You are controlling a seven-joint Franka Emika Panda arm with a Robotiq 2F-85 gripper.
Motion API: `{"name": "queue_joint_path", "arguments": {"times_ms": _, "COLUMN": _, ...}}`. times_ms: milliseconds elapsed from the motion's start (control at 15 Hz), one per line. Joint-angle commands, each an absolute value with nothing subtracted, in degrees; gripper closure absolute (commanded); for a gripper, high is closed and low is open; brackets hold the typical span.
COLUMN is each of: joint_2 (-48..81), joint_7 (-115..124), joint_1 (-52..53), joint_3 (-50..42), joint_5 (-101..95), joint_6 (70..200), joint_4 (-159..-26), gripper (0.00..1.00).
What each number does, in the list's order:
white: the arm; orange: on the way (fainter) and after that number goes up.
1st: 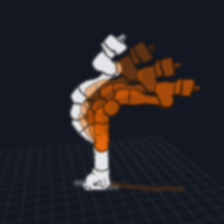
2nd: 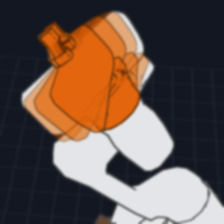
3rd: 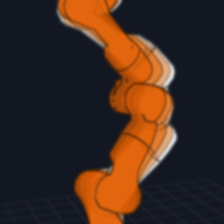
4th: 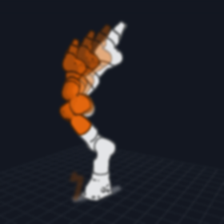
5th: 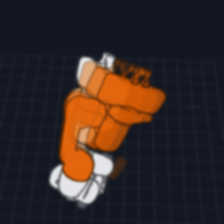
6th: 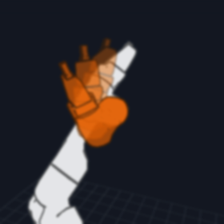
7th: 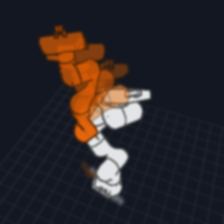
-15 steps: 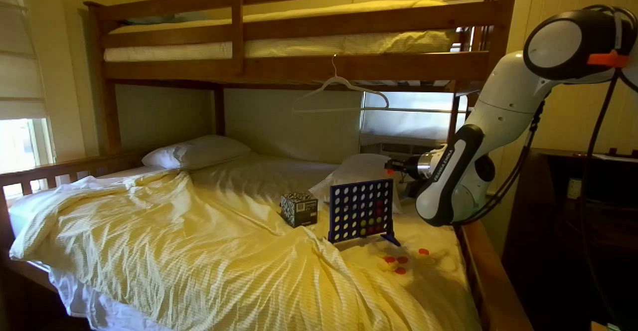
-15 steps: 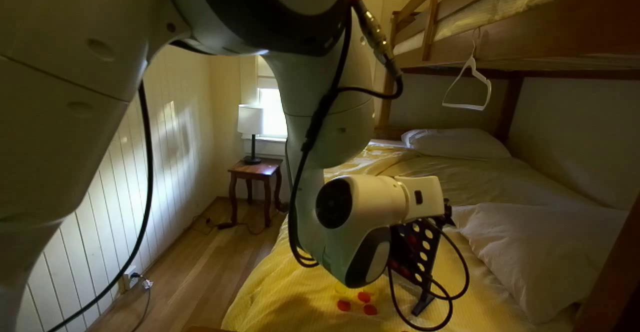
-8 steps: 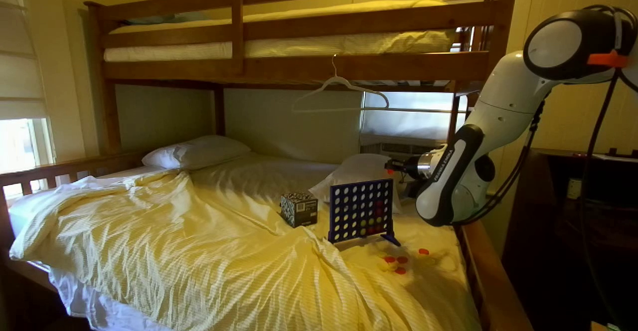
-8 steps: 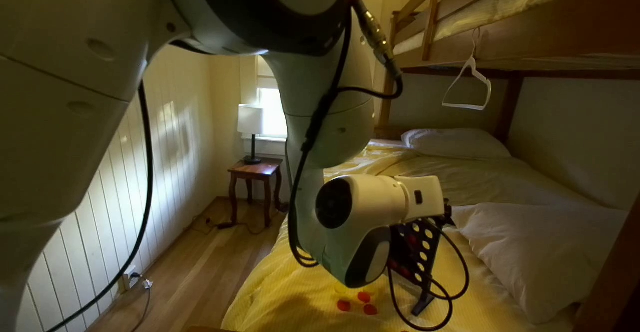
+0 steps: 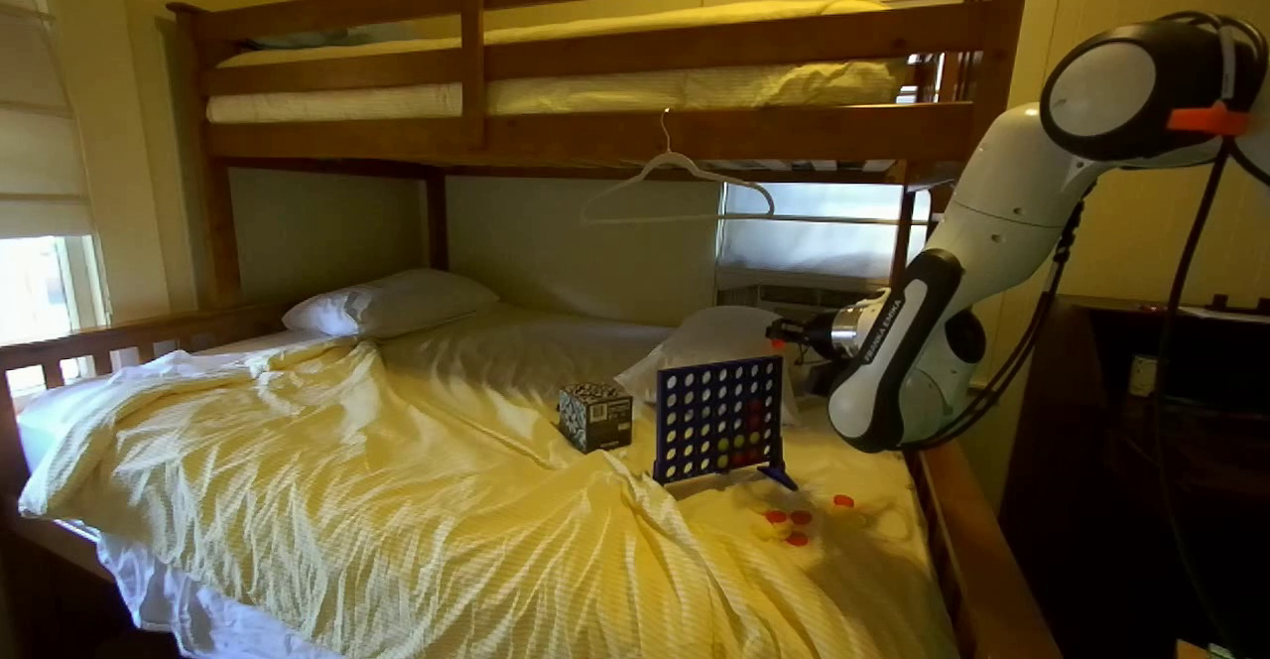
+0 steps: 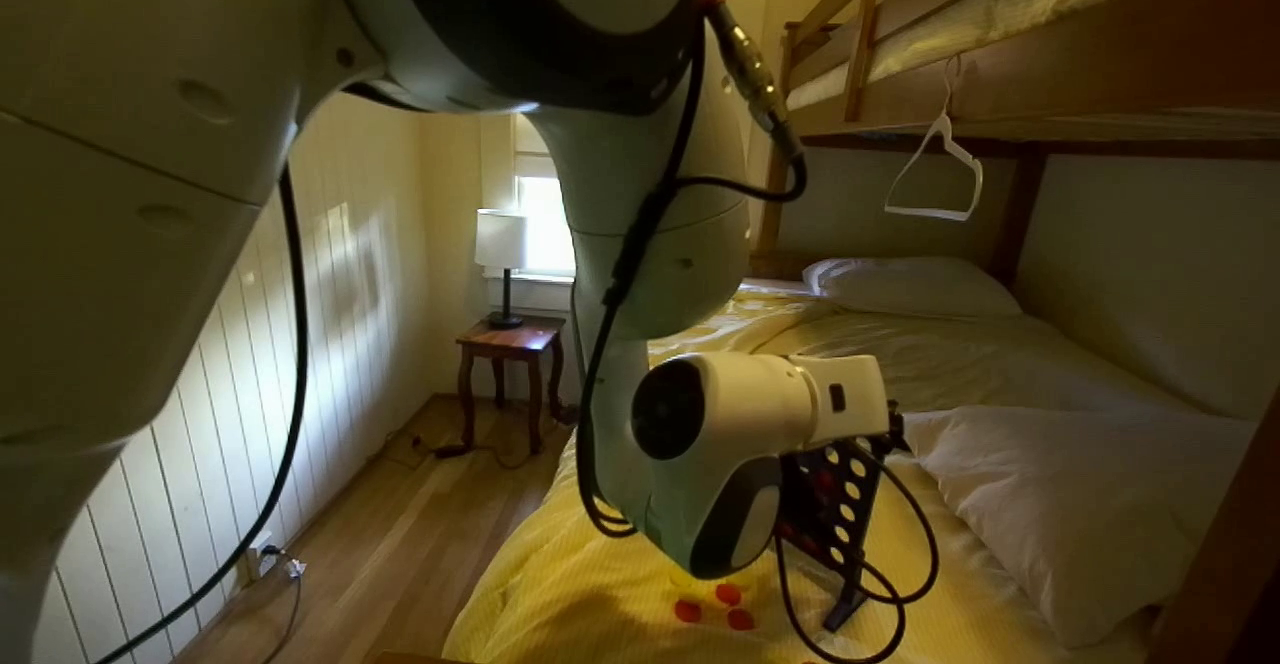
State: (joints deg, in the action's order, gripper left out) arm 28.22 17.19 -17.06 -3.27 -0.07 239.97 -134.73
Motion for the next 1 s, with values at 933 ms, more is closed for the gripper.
{"name": "queue_joint_path", "arguments": {"times_ms": 933, "joint_2": 30.64, "joint_7": 17.72, "joint_1": -17.10, "joint_3": -3.91, "joint_5": -0.18, "joint_6": 242.66, "joint_4": -131.31, "gripper": 0.91}}
